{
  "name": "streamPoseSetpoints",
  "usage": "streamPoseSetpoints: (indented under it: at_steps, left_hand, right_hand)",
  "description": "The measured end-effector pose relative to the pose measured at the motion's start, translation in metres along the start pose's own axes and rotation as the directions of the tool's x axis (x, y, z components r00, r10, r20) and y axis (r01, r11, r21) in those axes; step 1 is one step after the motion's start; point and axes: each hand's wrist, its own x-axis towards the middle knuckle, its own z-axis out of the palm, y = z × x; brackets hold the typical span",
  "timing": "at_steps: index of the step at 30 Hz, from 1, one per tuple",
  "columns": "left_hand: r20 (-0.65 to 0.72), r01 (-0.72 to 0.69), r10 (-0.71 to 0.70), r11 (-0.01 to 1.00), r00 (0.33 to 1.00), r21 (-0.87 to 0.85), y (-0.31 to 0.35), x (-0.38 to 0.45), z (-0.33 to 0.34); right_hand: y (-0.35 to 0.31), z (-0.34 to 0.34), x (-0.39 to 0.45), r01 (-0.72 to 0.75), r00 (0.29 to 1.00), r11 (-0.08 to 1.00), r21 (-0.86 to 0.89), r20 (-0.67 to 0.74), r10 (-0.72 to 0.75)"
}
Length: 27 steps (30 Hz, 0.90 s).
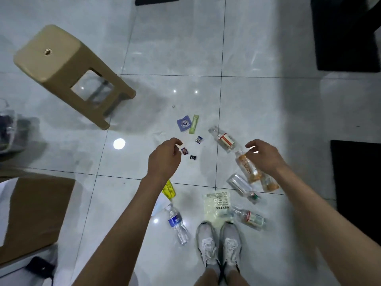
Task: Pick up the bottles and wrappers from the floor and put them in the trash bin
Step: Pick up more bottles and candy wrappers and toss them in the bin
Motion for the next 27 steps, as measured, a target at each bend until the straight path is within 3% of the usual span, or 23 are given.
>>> streamPoseSetpoints:
  at_steps: [6,13,19,23,27]
  left_hand:
    - [0.059,0.03,-0.04,0.986,0.997,0.162,-0.091,0.092,0.167]
    - [0.024,0.002,-0.01,0.951,1.0,0.31,-0.176,0.207,0.325]
    - [-0.066,0.02,-0.009,0.983,0.998,0.182,-0.238,0.261,0.407]
    - [-0.11,0.008,-0.003,0.999,0.994,0.042,-0.26,0.275,0.428]
    - [-0.132,0.084,-0.103,0.986,0.986,-0.141,-0.268,0.273,0.43]
  right_hand:
    - [0.083,0.129,0.139,-0.014,0.997,1.0,-0.011,0.073,0.015]
    - [0.153,0.274,0.282,0.129,0.987,0.99,0.048,0.091,-0.133]
    - [0.171,0.365,0.352,0.293,0.947,0.956,-0.027,0.148,-0.286]
    - [0.164,0.402,0.367,0.424,0.902,0.895,-0.136,0.157,-0.403]
    - [0.16,0.419,0.367,0.478,0.878,0.846,-0.236,0.145,-0.456]
